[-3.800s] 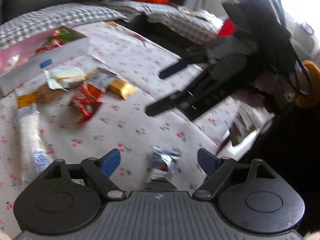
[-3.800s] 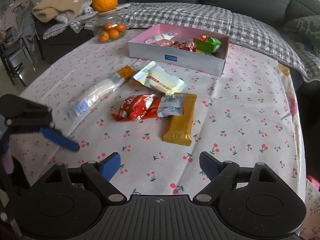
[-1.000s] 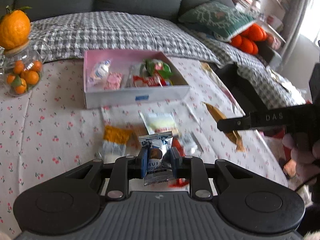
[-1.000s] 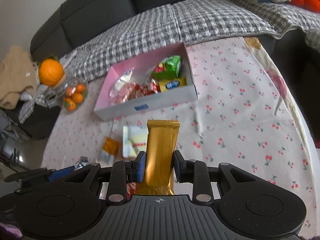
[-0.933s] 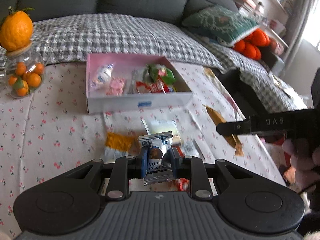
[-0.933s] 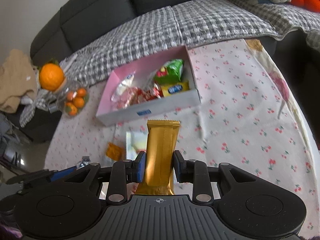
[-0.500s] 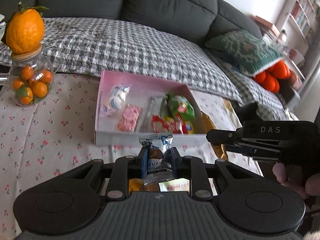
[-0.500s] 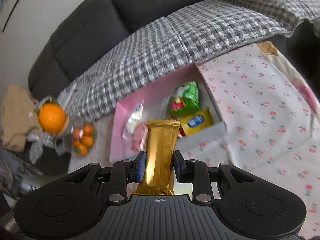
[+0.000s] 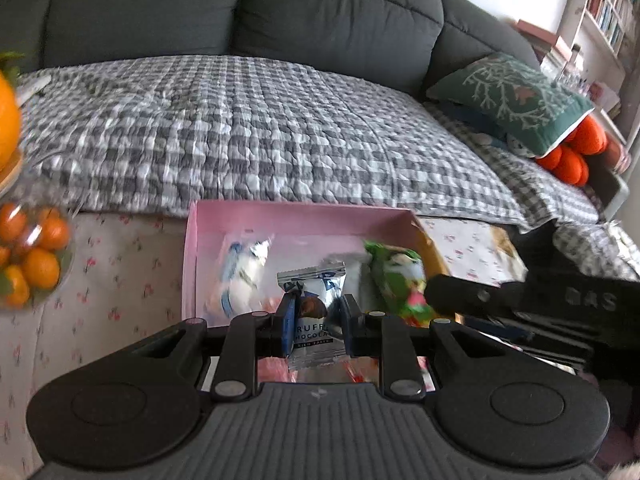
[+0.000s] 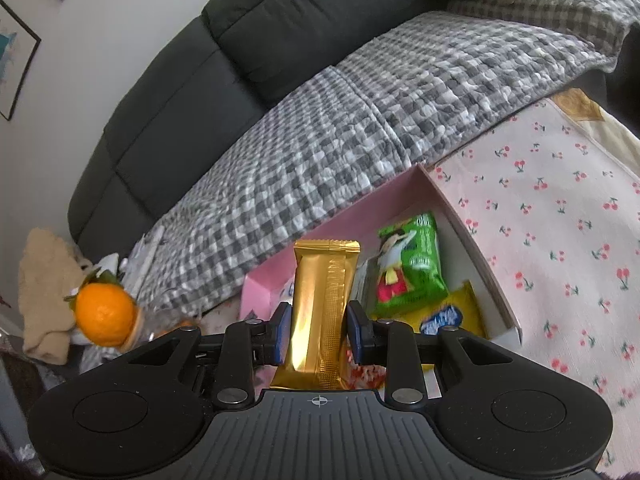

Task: Organize snacks
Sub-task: 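Carry the truffle chocolate and gold bar into the pink box with both grippers, then open both grippers to release the snacks inside the box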

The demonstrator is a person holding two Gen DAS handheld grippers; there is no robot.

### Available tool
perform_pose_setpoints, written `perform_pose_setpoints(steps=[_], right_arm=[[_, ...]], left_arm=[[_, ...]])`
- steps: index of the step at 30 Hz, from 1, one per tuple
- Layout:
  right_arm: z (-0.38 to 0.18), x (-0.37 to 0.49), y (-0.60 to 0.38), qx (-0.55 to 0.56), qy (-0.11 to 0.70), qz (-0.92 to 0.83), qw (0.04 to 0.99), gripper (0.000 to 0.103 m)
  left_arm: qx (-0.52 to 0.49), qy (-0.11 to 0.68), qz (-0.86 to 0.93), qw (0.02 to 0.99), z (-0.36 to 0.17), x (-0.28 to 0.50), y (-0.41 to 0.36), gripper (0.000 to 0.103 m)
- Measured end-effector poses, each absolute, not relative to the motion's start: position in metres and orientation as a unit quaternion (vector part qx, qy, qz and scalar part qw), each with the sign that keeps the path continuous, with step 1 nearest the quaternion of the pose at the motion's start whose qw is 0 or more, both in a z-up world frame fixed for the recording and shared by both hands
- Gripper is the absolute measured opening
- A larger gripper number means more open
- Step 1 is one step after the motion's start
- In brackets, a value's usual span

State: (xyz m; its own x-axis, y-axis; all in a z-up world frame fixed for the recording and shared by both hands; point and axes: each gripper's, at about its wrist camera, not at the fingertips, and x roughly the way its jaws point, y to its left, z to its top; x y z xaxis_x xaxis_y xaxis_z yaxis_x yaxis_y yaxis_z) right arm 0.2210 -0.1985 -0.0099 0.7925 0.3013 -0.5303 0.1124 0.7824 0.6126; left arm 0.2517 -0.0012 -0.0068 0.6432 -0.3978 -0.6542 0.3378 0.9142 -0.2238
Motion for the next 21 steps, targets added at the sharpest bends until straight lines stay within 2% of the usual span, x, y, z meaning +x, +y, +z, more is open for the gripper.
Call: perform_pose_setpoints(steps=[13, 16, 17, 19, 20, 21], right_arm=[[-0.026, 0.236, -0.2, 0.316, 0.306, 0.018, 0.898, 0.029], [-0.026, 0.235, -0.201, 0.317, 0.302, 0.013, 0.899, 0.033], [-0.025, 0.234, -0.201, 0.315, 0.297, 0.009, 0.901, 0.034], [-0.023, 0.234, -0.201, 0.311, 0.295, 0.002, 0.904, 0.046], [-0.022, 0.233, -0.201, 0.311, 0.294, 0.001, 0.904, 0.059], [-0.021, 0.232, -0.201, 0.313, 0.291, 0.001, 0.904, 0.066]], left_arm=[[-0.032, 0.364, -0.193, 0.91, -0.025, 0.297, -0.017, 0.021], [-0.024, 0.362, -0.194, 0.911, -0.025, 0.297, -0.021, 0.024], [-0.022, 0.36, -0.19, 0.913, -0.025, 0.297, -0.022, 0.028], [-0.021, 0.358, -0.185, 0.915, -0.025, 0.297, -0.022, 0.041], [-0.022, 0.357, -0.186, 0.915, -0.025, 0.296, -0.021, 0.045], [-0.02, 0.356, -0.185, 0.916, -0.025, 0.295, -0.021, 0.047]])
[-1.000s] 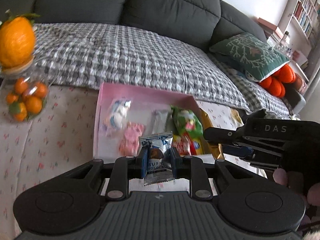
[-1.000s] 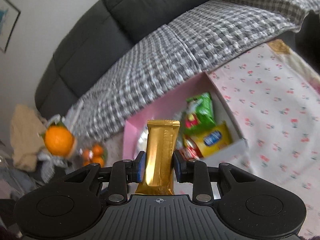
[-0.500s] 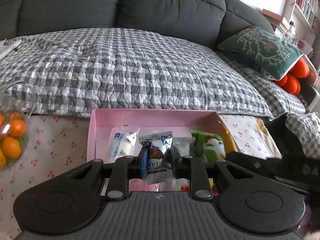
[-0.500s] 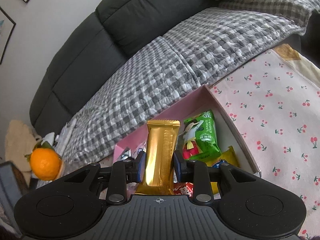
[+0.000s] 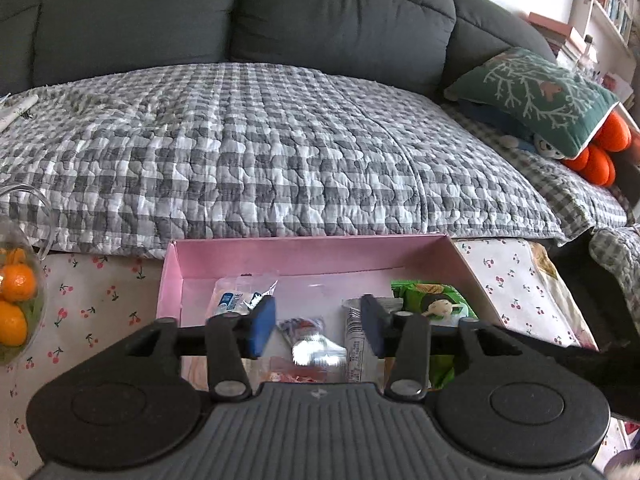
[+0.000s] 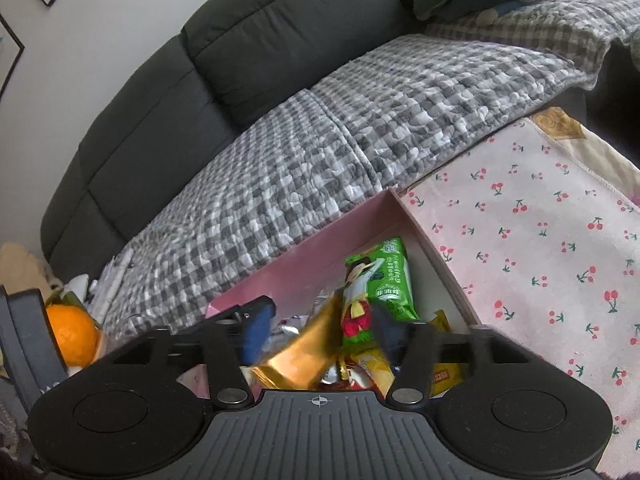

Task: Organize snacks
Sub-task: 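Open both grippers to release the snacks inside the box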

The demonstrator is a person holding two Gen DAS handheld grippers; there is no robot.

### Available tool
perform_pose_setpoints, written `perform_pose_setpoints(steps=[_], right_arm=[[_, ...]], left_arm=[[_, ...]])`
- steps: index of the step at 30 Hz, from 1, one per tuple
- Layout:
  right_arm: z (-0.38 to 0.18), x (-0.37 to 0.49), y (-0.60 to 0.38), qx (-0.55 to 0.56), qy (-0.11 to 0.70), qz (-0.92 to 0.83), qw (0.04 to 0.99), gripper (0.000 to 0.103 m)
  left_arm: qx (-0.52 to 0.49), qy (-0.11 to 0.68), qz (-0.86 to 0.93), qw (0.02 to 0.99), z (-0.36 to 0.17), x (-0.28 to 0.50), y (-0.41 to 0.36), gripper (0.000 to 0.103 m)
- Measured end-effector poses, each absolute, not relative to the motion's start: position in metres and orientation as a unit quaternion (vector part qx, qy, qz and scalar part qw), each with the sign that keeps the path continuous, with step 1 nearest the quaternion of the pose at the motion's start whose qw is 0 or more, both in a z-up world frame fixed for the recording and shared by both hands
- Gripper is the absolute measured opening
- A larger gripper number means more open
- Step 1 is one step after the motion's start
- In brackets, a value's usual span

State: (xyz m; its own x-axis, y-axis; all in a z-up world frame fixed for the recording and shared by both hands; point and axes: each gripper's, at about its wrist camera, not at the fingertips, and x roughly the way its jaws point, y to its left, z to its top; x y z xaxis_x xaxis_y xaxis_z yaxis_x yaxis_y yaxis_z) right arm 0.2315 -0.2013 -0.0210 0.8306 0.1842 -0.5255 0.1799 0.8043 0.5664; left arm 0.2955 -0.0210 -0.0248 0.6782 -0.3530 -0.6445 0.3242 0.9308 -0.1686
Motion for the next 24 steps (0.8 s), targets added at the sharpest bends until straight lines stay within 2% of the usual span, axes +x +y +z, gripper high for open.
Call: perform_pose_setpoints(steps=[2, 8, 18, 22, 24], right_arm=[[-0.02, 0.23, -0.202, 0.313, 0.29, 0.0, 0.904, 0.067], [-0.016, 0.225, -0.203, 0.31, 0.291, -0.002, 0.905, 0.071], [-0.002, 0.209, -0.197, 0.272, 0.298, 0.003, 0.915, 0.081], [0.004, 0.2, -0.195, 0.258, 0.303, 0.009, 0.917, 0.082], [0.008, 0.195, -0.194, 0.247, 0.307, 0.007, 0.919, 0.086]], left_arm=[[-0.014, 0.356, -0.181, 0.917, -0.024, 0.296, -0.02, 0.054], [-0.008, 0.356, -0.172, 0.919, -0.02, 0.292, -0.012, 0.066], [0.001, 0.359, -0.165, 0.919, -0.013, 0.273, -0.005, 0.079], [0.009, 0.359, -0.164, 0.919, -0.008, 0.263, -0.002, 0.085], [0.011, 0.357, -0.165, 0.919, -0.006, 0.257, 0.0, 0.088]])
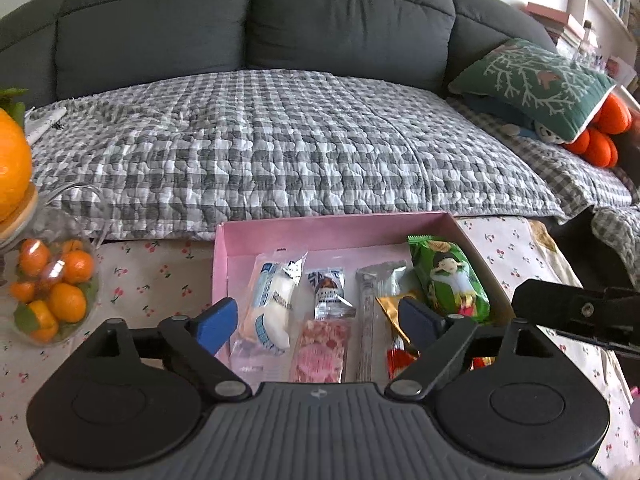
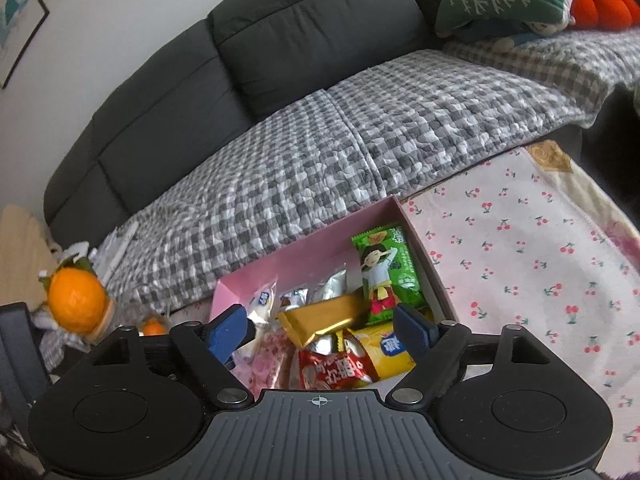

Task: Organize snacks
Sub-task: 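Open both grippers to release the snacks inside the box, then withdraw both grippers from the box toward the remaining snacks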

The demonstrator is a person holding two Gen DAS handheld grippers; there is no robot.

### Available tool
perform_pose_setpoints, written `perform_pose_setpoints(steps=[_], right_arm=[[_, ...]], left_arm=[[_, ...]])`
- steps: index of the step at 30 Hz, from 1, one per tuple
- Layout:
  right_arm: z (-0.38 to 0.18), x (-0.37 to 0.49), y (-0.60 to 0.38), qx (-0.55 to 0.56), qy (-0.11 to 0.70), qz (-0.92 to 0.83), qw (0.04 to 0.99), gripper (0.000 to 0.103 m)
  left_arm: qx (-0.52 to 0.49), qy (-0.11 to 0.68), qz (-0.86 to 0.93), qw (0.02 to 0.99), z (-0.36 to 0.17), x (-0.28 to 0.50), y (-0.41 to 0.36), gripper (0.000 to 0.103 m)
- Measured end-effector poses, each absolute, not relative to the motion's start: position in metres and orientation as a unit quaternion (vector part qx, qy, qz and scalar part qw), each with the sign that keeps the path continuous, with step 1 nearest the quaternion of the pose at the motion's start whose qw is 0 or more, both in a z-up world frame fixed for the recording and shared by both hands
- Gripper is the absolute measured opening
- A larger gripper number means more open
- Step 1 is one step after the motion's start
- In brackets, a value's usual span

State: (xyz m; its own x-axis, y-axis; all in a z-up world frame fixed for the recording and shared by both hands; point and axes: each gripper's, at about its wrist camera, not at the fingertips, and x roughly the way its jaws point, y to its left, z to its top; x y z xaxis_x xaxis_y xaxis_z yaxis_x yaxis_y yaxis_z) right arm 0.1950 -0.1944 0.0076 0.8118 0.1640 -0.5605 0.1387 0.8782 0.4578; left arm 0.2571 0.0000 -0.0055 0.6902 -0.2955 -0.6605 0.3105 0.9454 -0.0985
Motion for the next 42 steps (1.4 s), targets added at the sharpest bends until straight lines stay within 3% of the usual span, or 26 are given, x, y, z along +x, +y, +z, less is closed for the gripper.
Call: perform_pose_setpoints(steps=[8, 25, 34, 42], right_arm=[[0.025, 0.168, -0.191, 0.187, 0.312, 0.005, 0.932, 0.087], [0.022, 0.122, -0.18, 0.099, 0.334, -0.002, 0.938, 0.088], [0.017, 0.101, -0.173, 0.053, 0.332, 0.008, 0.942, 0.088], [0.009, 0.088, -0.195, 0.067, 0.346, 0.0, 0.936, 0.088]], left_arm=[[0.021, 0.358, -0.163, 0.919, 0.0, 0.225, 0.005, 0.099], [0.034, 0.378, -0.15, 0.913, 0.007, 0.159, 0.015, 0.102], [0.042, 0.344, -0.174, 0.922, -0.002, 0.132, 0.026, 0.102], [0.059, 0.352, -0.181, 0.916, -0.015, 0.12, 0.037, 0.102]])
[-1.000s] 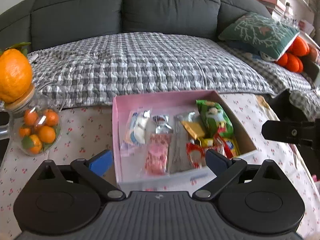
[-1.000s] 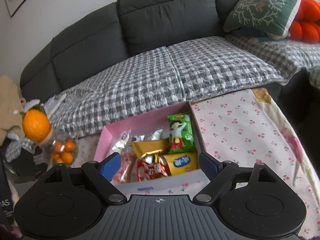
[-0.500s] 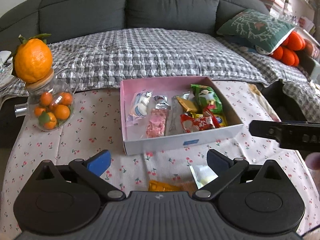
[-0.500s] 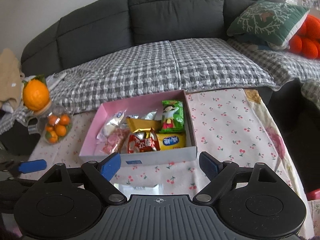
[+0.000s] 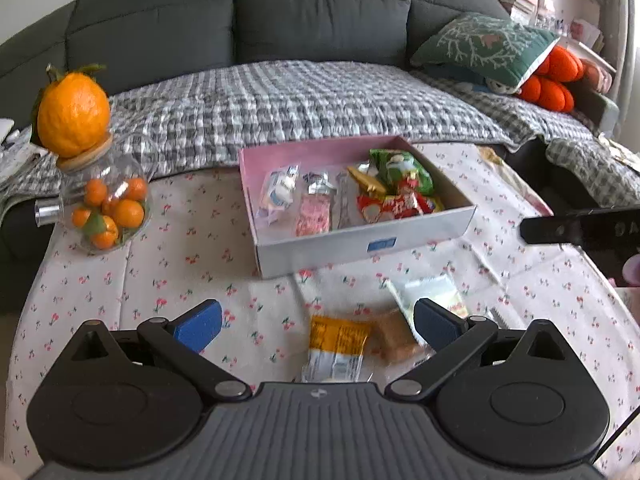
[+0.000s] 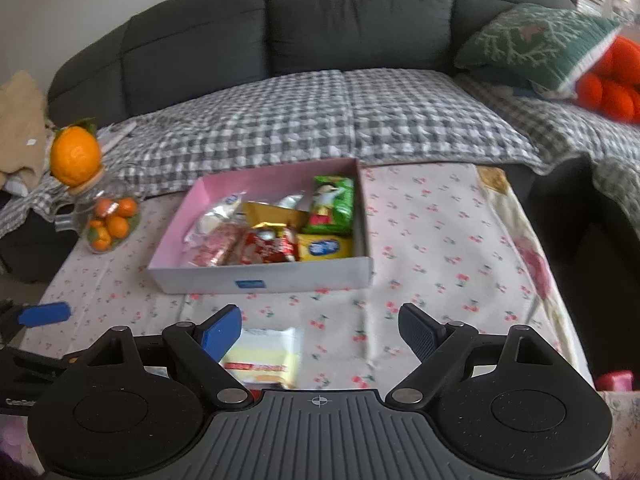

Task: Organize snacks
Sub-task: 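Withdraw both grippers from the box toward the remaining snacks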

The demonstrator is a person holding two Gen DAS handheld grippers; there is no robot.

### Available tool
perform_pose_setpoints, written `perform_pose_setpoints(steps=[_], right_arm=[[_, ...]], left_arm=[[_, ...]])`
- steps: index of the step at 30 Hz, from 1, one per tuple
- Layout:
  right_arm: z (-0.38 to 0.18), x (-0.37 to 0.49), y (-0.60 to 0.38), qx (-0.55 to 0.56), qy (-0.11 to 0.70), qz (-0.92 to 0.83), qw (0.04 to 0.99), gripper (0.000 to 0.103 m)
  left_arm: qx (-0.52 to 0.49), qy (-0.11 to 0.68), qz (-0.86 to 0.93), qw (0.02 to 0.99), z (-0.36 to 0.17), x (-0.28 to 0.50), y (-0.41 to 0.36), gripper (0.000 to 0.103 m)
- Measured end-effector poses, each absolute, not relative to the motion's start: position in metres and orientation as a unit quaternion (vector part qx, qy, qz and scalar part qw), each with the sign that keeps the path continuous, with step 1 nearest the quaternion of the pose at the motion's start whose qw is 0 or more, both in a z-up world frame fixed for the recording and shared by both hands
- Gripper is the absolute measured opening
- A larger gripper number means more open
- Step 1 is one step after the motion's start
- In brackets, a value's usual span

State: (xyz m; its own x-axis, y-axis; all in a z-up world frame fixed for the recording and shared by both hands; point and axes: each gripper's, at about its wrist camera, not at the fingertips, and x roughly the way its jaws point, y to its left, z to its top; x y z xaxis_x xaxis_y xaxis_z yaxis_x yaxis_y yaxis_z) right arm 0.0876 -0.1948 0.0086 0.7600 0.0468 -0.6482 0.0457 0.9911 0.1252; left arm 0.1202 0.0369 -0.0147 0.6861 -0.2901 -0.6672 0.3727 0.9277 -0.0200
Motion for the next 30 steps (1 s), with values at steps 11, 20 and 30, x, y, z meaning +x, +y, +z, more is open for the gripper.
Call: perform_pose_setpoints(steps=[11, 20, 30], right_arm=[[-0.004, 0.082, -0.219, 0.092, 0.376, -0.013, 0.922, 0.088], [-0.026, 0.083, -0.2, 0.075, 0.461, 0.049, 0.883, 0.088], [-0.048, 0.093, -0.157, 0.074, 0.54, 0.1, 0.833, 0.088]], left_arm=[[-0.016, 0.424, -0.171, 0.889, -0.036, 0.129, 0.063, 0.102], [0.006, 0.472, -0.206, 0.857, -0.054, 0.121, 0.061, 0.088], [0.038, 0.509, -0.236, 0.827, -0.067, 0.116, 0.05, 0.072]])
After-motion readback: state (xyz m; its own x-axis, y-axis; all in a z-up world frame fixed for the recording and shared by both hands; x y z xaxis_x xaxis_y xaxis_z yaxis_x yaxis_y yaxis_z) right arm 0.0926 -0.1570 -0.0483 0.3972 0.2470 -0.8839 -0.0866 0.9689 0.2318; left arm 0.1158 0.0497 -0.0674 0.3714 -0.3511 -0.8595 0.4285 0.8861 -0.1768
